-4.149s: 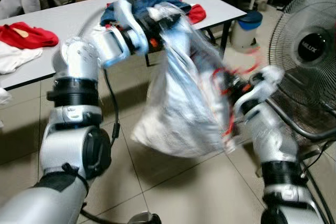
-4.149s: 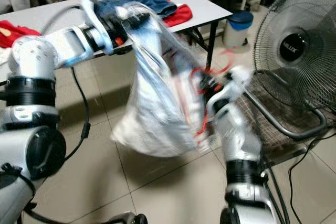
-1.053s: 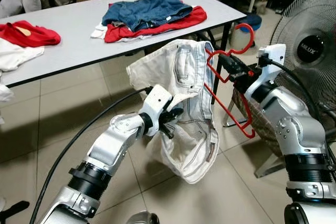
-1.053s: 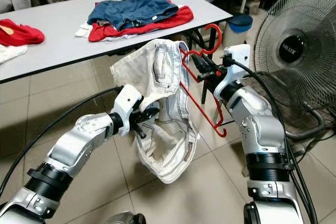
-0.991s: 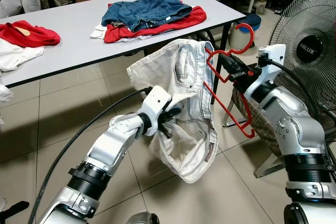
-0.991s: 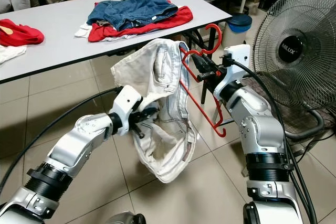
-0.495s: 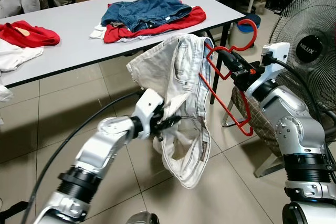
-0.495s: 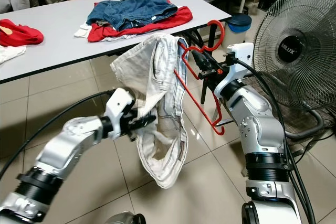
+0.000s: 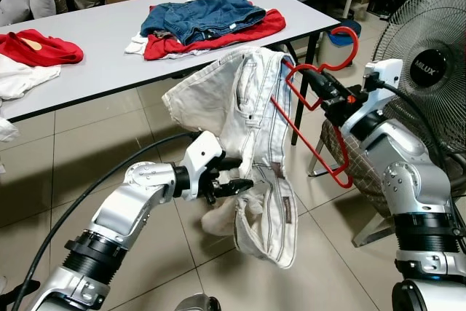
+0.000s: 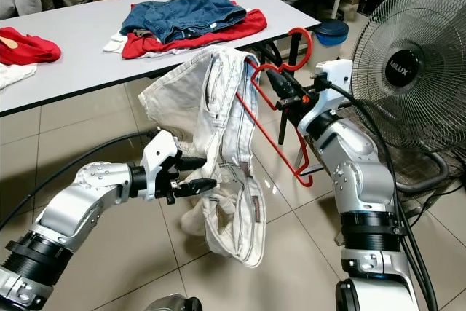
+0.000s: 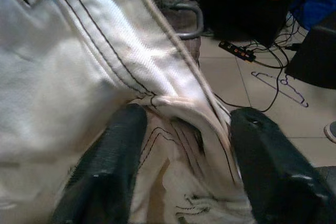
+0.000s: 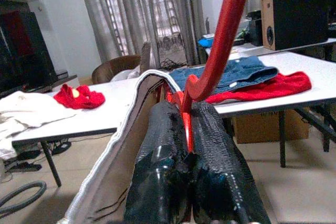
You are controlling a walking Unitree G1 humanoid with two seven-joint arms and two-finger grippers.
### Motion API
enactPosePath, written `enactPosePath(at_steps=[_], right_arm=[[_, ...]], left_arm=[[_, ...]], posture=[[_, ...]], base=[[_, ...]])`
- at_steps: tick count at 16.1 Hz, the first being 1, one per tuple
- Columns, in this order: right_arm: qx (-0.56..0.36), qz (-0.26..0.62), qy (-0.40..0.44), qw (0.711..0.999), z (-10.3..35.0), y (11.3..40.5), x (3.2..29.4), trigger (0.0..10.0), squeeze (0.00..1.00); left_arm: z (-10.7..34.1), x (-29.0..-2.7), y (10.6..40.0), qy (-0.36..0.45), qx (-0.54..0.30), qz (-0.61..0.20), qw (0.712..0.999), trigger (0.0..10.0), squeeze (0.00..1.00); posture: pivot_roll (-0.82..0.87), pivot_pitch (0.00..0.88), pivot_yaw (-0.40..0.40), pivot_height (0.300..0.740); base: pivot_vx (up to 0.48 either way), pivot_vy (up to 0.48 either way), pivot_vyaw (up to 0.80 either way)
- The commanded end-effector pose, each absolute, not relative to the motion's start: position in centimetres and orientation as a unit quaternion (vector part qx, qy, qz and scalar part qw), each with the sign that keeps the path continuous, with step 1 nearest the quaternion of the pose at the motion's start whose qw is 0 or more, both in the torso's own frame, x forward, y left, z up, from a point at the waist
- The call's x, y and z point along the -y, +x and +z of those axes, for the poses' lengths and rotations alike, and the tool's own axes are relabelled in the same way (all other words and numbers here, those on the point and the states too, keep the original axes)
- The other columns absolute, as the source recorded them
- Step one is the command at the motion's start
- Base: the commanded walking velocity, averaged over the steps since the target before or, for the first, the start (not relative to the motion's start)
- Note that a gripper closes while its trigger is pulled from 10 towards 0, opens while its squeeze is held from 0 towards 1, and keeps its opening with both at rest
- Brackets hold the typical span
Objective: Hang hanger
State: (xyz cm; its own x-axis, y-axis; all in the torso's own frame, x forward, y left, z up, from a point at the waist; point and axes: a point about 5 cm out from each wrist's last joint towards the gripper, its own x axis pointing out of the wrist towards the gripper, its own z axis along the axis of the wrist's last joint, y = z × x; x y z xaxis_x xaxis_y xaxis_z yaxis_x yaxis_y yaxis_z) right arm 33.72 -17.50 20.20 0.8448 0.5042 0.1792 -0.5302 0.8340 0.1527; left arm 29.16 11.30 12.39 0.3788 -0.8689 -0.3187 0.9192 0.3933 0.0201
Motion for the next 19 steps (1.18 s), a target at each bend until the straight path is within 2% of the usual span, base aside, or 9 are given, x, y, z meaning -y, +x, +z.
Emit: enactPosePath(at_steps=[1, 6, 9, 12, 14, 15, 16, 17, 19], right_arm=[[0.119, 0.268, 0.098, 0.951, 22.4, 34.0, 18.0, 0.0, 0.0], [0.127, 0.28, 0.112, 0.945, 22.6, 33.9, 17.5, 0.0, 0.0], [0.108, 0.33, 0.069, 0.935, 22.3, 33.2, 17.8, 0.0, 0.0], [0.089, 0.406, 0.029, 0.909, 22.5, 32.1, 18.6, 0.0, 0.0], [0.077, 0.462, 0.004, 0.884, 22.7, 31.0, 19.1, 0.0, 0.0], [0.073, 0.484, -0.004, 0.872, 22.8, 30.5, 19.2, 0.0, 0.0], [0.069, 0.503, -0.008, 0.861, 22.9, 30.1, 19.3, 0.0, 0.0], [0.066, 0.537, -0.012, 0.841, 23.3, 29.4, 19.3, 0.0, 0.0], [0.058, 0.567, -0.023, 0.821, 23.6, 28.8, 19.2, 0.0, 0.0]], left_arm=[[13.3, -11.6, 29.5, 0.092, -0.112, -0.546, 0.825, 10.0, 1.0], [14.8, -11.7, 30.6, 0.019, -0.077, -0.526, 0.847, 10.0, 1.0], [18.6, -13.2, 31.9, 0.014, 0.003, -0.523, 0.852, 10.0, 1.0], [24.2, -13.9, 33.2, 0.051, 0.068, -0.542, 0.836, 10.0, 1.0], [28.2, -13.5, 33.8, 0.095, 0.111, -0.575, 0.805, 10.0, 0.98], [29.6, -13.0, 33.8, 0.107, 0.117, -0.6, 0.784, 10.0, 0.44], [30.3, -12.6, 33.7, 0.114, 0.114, -0.627, 0.762, 10.0, 0.0], [30.3, -11.5, 33.3, 0.131, 0.086, -0.682, 0.715, 10.0, 0.0], [28.6, -10.9, 33.5, 0.175, 0.03, -0.713, 0.678, 10.0, 0.0]], posture=[[-0.11, 0.0, 0.063, 0.74], [-0.12, 0.0, 0.069, 0.74], [-0.12, 0.0, 0.07, 0.74], [-0.11, 0.0, 0.066, 0.74], [-0.1, 0.0, 0.064, 0.74], [-0.1, 0.0, 0.065, 0.74], [-0.1, 0.0, 0.067, 0.74], [-0.1, 0.0, 0.074, 0.74], [-0.1, 0.0, 0.083, 0.74]], base=[[0.0, 0.0, 0.0], [0.0, 0.0, 0.0], [0.0, 0.0, 0.0], [0.0, 0.0, 0.0], [0.0, 0.0, 0.0], [0.0, 0.0, 0.0], [0.0, 0.0, 0.0], [0.0, 0.0, 0.0], [0.0, 0.0, 0.0]])
